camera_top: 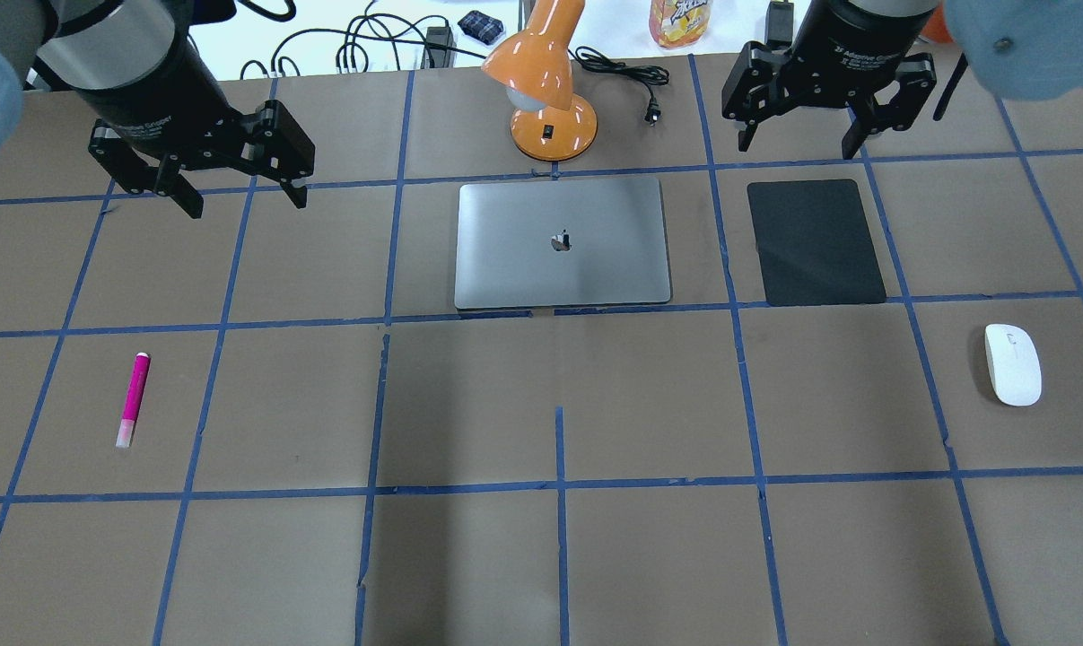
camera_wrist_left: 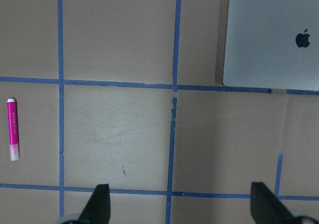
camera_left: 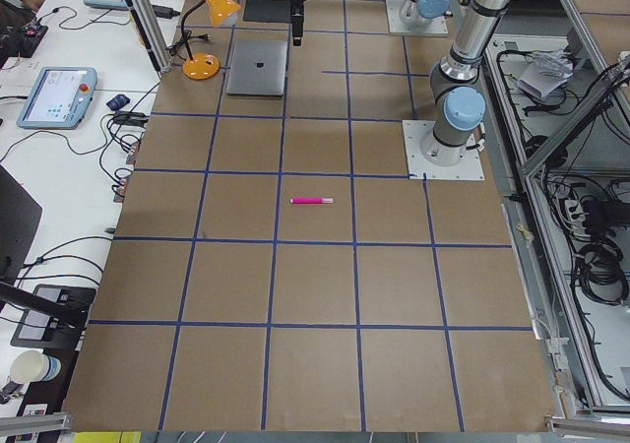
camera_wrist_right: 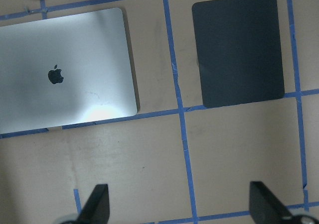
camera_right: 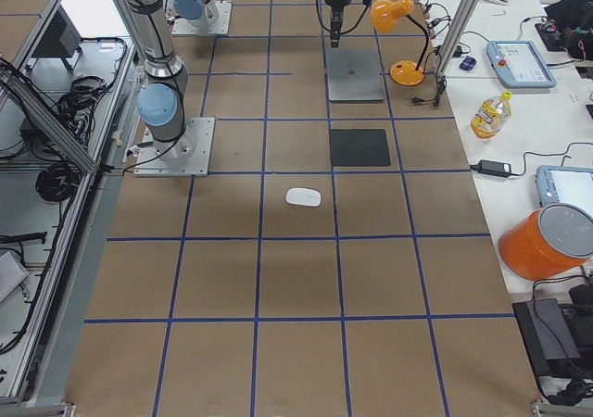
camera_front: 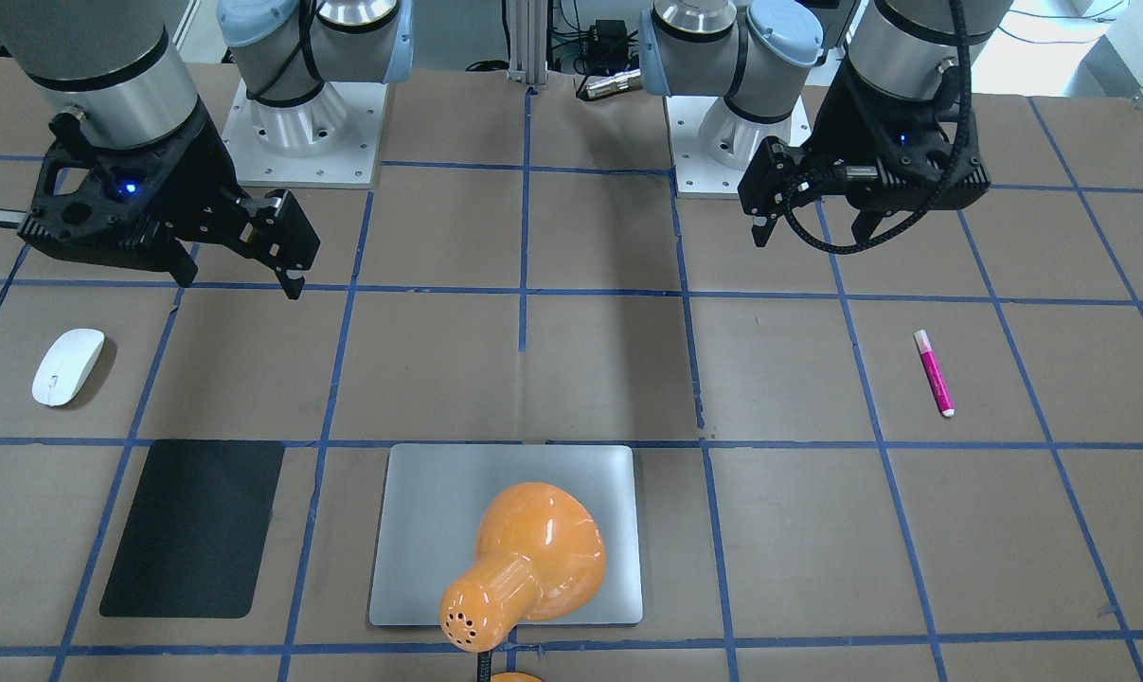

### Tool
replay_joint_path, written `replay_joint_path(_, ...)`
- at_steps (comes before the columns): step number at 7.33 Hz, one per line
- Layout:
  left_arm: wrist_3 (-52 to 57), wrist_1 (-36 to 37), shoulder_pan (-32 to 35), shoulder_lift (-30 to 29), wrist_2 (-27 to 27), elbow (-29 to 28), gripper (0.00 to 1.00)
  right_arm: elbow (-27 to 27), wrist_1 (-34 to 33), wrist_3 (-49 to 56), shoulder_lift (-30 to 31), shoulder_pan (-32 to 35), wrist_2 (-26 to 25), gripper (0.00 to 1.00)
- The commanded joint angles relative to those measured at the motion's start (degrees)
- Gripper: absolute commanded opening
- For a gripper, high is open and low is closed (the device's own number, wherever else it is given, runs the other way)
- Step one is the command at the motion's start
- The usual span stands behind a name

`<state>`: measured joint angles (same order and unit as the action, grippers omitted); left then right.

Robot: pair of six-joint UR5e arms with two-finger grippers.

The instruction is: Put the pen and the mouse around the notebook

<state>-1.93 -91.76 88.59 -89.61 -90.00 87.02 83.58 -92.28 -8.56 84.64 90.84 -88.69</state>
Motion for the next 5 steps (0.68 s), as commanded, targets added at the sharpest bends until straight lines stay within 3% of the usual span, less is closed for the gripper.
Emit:
replay_joint_path(1, 0.0, -0.09, 0.0, 0.05, 0.0, 0.07, 1.0, -0.52, 0.0, -0.49, 0.0, -0.05, 0.01, 1.0)
replay_joint_path(3, 0.26, 0.0, -0.44, -0.04, 0.0, 0.34, 1.0, 0.01, 0.0, -0.76, -0.87, -3.01, -2.01, 1.0)
replay_joint_path(5, 9.53, -0.09, -4.54, -1.08, 0.0, 0.78, 1.0, 0.71, 2.36, 0.38, -0.44, -11.26, -2.45, 1.0)
